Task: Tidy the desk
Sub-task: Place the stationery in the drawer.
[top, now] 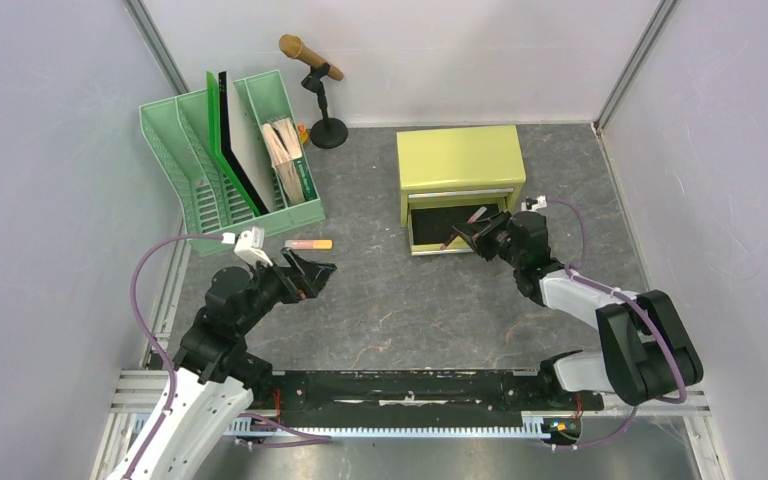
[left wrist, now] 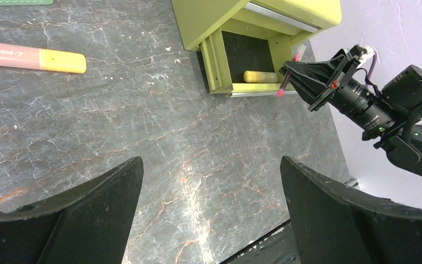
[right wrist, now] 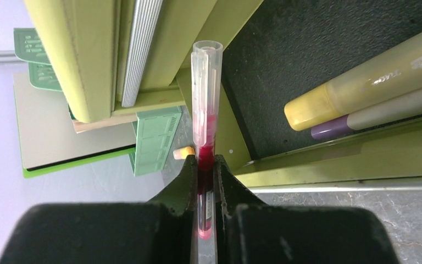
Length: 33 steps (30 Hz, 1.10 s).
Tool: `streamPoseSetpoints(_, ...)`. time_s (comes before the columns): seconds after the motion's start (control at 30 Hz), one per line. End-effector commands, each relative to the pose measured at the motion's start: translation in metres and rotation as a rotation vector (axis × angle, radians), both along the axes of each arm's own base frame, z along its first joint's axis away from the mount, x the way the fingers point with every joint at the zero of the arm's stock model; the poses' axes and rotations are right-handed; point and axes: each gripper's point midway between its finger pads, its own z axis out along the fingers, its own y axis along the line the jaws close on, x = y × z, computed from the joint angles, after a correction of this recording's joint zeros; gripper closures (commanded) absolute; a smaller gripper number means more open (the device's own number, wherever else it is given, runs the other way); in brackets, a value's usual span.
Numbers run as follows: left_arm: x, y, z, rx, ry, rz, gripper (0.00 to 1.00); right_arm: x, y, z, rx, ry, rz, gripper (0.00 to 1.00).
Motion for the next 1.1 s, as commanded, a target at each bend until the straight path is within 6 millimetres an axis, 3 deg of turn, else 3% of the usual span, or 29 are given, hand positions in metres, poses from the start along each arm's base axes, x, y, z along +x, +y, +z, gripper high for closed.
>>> streamPoseSetpoints(0.0,0.0,0.003,0.001,-0.039,0.014,0.036,0.0,0.011,-0.006,0.002,0.042,-0.02,-0.054,0.98)
streamPoseSetpoints(0.1,-0.001,0.004,0.001,-0.047,0.01,0.041,0.0,0.015,-0.009,0.002,0.073,-0.03,-0.069,0.92)
streamPoseSetpoints(0.33,0.001,0.009,-0.003,-0.053,0.009,0.078,0.0,0.023,-0.012,0.005,0.1,-0.042,-0.071,0.57)
streamPoseSetpoints(0.47,0.002,0.008,-0.007,-0.052,0.021,0.077,0.0,0.026,-0.01,0.01,0.071,-0.059,-0.04,0.47)
streamPoseSetpoints(0.87,0.002,0.012,-0.017,0.03,0.04,0.071,0.0,0.006,-0.017,0.01,0.016,-0.078,0.021,0.44)
streamPoseSetpoints(1.07,0.012,0.026,-0.039,0.162,0.117,0.125,0.0,-0.01,-0.026,0.01,-0.082,-0.094,0.071,0.44)
